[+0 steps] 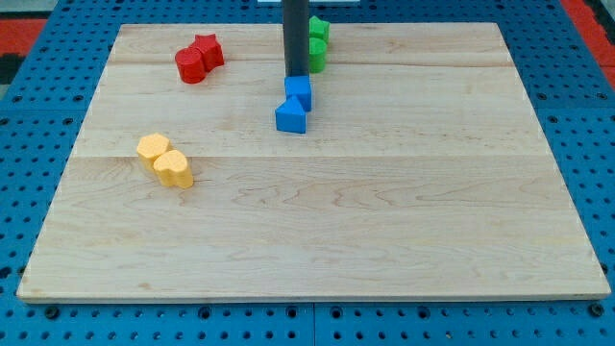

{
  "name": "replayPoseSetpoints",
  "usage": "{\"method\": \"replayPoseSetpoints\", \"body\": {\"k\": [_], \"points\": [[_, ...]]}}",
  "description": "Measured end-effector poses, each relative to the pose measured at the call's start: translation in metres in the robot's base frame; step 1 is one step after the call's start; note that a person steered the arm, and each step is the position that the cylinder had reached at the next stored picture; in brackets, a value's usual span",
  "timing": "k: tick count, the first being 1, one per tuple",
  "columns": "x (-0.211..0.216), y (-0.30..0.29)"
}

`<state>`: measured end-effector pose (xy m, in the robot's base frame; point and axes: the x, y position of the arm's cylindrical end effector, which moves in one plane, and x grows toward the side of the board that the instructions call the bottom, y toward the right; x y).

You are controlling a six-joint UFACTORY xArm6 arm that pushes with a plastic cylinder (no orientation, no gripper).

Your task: Move blue blocks together downwards

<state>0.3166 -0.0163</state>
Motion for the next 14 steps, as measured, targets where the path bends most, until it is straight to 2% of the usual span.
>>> {"method": "replayPoseSetpoints", "body": {"k": [2, 3, 4, 5, 7, 11, 14], "points": [[0.036, 0.000], [0.015, 0.048], [-0.047, 0.111], [-0.112, 0.118], [-0.125, 0.093], [-0.125, -0.057], [-0.104, -0.037]]}}
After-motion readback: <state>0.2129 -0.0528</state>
